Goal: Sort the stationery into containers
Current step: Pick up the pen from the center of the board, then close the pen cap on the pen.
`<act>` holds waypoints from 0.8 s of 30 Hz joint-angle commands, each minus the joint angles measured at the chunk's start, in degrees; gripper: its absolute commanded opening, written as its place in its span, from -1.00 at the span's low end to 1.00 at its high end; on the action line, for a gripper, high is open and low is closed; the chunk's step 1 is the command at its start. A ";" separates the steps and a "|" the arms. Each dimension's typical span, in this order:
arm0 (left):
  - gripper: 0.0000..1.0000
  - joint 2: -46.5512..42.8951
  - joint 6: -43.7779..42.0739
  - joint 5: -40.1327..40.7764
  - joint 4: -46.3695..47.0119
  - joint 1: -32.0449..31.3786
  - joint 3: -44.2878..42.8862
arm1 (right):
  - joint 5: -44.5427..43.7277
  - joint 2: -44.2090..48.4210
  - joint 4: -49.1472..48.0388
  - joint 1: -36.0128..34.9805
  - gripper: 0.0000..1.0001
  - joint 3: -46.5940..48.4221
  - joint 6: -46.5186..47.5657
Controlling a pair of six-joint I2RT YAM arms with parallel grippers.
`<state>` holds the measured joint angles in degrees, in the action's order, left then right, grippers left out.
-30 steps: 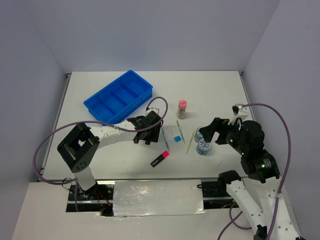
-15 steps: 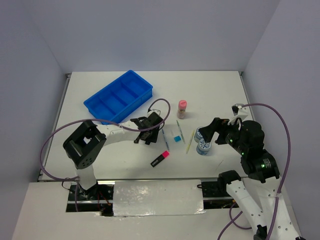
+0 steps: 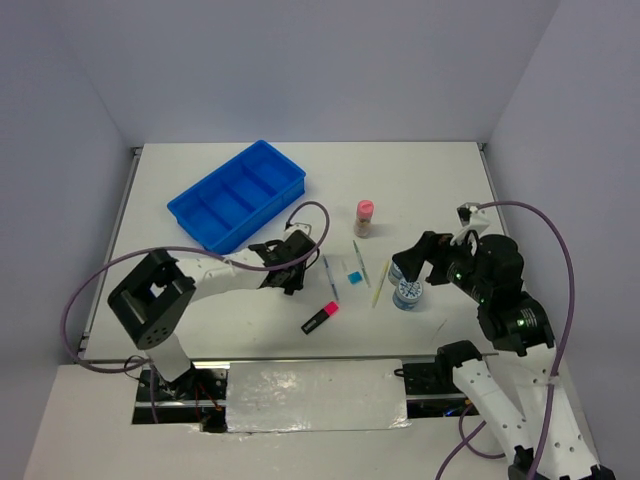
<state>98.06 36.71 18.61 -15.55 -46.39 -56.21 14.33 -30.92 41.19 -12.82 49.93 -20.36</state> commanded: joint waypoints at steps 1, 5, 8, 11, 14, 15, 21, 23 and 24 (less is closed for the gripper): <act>-1.00 -6.90 1.96 0.11 -3.34 -0.19 1.45 | 2.46 -2.91 -5.15 -0.27 0.89 -1.41 -1.17; -1.00 -19.44 1.18 0.81 -4.39 -0.63 1.19 | -5.50 -10.80 -5.77 -5.79 0.81 -0.28 -3.97; -1.00 -28.34 0.38 2.65 -7.29 -1.42 0.05 | -10.80 -16.09 -7.26 -8.97 0.77 0.52 -6.35; -1.00 -36.41 -1.54 3.54 -11.41 -1.51 -1.01 | -14.33 -21.00 -10.68 -13.89 0.73 -0.36 -7.85; -1.00 -43.73 -2.78 3.28 -15.20 -1.51 -1.98 | -17.57 -26.29 -12.88 -17.23 0.67 -1.50 -8.46; -1.00 -45.40 -3.48 3.19 -17.73 -1.60 -2.24 | -19.67 -27.26 -13.85 -18.54 0.67 -1.94 -10.47; -1.00 -54.72 -9.72 1.08 -23.47 -1.77 -1.98 | -42.50 -28.58 -15.44 -28.38 0.56 -5.19 -34.27; -1.00 -57.35 -11.82 2.12 -25.13 -1.68 -0.40 | -53.05 -33.91 -11.86 -33.05 0.61 -3.28 -44.82; -1.00 -57.37 -12.18 3.09 -25.14 -1.68 0.30 | -53.09 -33.95 -8.61 -33.06 0.61 -1.70 -49.03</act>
<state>42.17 29.32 20.75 -37.60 -47.83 -57.19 -23.09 -61.63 30.04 -43.03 45.15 -50.89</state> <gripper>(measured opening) 0.425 0.801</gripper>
